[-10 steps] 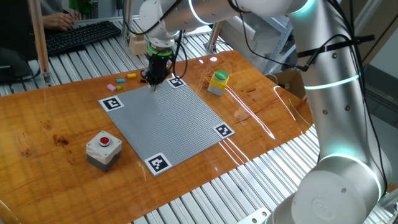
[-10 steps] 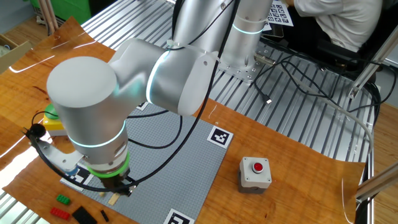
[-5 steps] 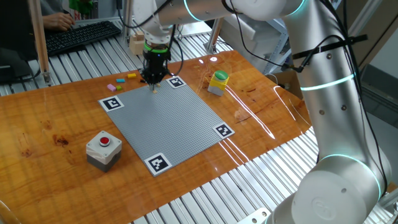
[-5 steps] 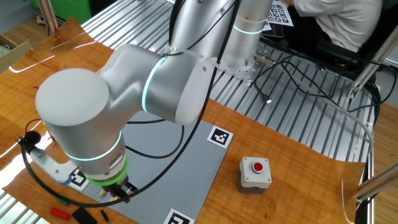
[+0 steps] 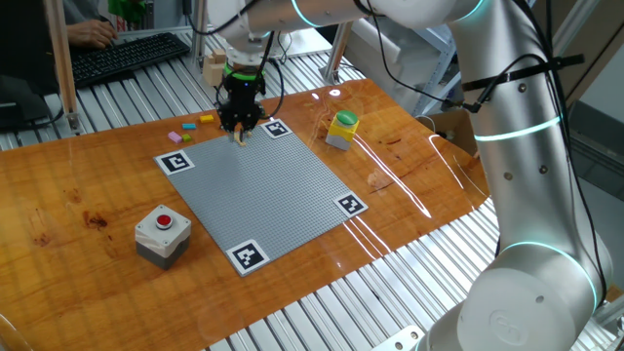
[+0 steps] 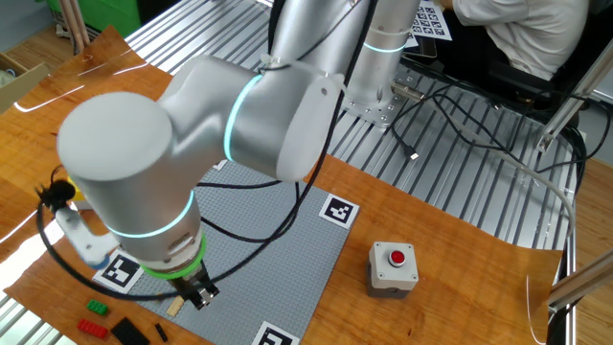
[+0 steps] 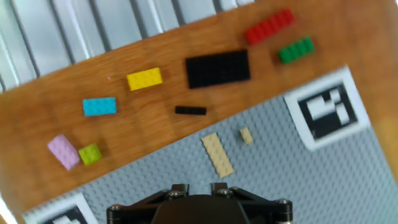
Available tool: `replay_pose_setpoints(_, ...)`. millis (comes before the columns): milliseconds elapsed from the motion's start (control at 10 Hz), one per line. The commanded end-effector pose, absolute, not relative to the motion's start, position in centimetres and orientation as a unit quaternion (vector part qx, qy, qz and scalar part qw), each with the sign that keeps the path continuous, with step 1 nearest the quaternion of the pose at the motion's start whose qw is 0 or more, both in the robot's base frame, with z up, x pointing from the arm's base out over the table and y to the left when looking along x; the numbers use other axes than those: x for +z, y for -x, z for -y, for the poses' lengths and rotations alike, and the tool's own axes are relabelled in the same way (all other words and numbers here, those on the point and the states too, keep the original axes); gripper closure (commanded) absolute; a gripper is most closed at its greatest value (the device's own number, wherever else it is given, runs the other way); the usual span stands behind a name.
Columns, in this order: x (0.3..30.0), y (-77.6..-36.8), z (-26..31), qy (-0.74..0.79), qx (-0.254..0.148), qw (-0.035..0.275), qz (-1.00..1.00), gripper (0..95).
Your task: Build with small Lego blocks
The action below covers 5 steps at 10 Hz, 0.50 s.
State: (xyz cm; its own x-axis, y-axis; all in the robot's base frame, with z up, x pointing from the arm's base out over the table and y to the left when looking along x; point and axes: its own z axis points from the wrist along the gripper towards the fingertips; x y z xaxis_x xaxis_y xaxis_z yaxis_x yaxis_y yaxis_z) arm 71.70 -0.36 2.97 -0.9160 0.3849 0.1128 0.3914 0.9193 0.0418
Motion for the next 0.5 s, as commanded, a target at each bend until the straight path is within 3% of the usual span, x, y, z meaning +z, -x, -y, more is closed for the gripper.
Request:
replay_pose_setpoints(100, 3.5, -71.6, -1.7, 0.384, -0.072, 0.064, 0.918, 76.0)
replay_pose_setpoints(500, 3.8, -72.4, -4.1, 0.479, -0.082, 0.067, 0.871, 76.0)
